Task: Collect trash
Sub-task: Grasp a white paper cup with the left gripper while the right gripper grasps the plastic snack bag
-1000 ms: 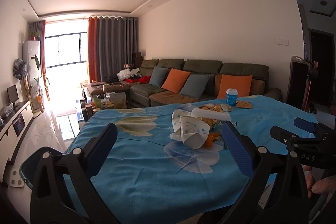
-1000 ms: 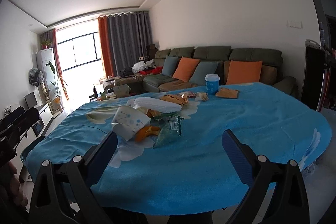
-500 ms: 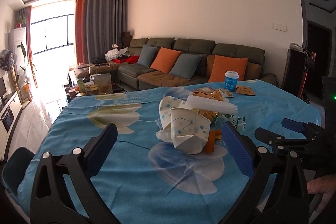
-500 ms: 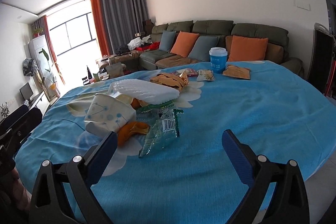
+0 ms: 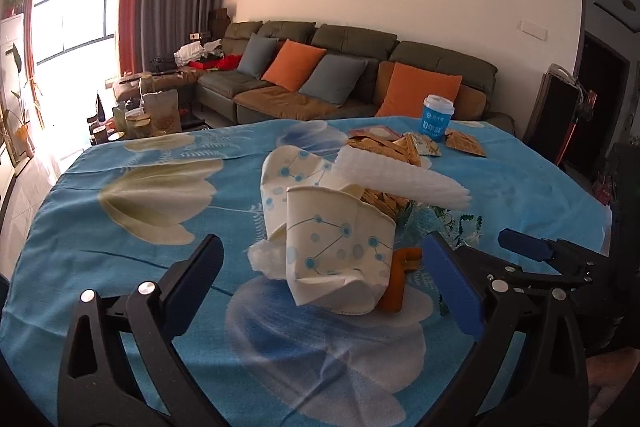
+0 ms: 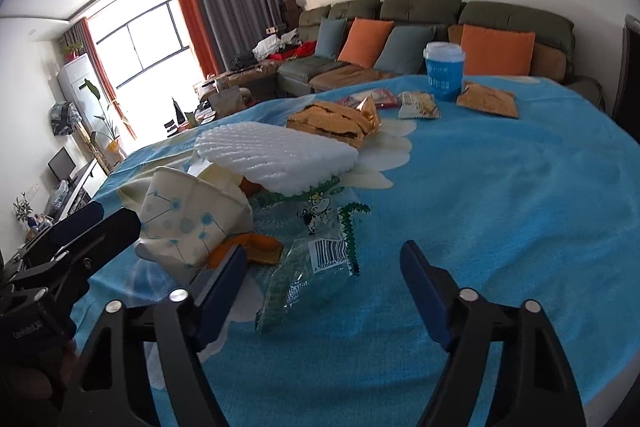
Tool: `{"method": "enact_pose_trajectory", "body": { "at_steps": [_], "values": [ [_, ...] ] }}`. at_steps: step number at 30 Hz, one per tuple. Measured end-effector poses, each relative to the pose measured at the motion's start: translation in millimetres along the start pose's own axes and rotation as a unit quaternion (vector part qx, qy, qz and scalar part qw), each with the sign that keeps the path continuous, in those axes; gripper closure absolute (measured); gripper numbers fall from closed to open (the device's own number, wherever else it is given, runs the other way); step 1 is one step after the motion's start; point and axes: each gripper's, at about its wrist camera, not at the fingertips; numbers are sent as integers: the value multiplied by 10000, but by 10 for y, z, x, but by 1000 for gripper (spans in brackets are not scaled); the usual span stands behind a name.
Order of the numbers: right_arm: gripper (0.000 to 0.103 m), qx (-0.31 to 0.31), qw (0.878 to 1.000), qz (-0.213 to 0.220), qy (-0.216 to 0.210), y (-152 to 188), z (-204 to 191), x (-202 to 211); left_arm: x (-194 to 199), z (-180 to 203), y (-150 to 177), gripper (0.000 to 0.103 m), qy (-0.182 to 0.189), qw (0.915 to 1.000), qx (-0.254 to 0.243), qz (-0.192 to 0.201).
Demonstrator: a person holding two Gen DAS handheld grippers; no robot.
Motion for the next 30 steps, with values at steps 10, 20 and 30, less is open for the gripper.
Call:
{"method": "enact_pose_trajectory", "body": {
  "at_steps": [10,20,30],
  "values": [
    [58,-141,9986,-381,-331,10,27,-144,-355,-31,26,23,239,9985,216,-449],
    [80,-257,9973,-481,-485,82,92,-95,-465,25,118,51,324,9973,99,-646],
    [88,-356,9970,-312,-611,123,118,116,-321,37,112,82,447,9982,68,-390]
  ]
}}
Point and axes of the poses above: each gripper's, at about its wrist camera, not at the fingertips, and x roughly against the way its jaws point, z to its right, y to its underside, and after that the axes turned 1 degree about z, right-handed
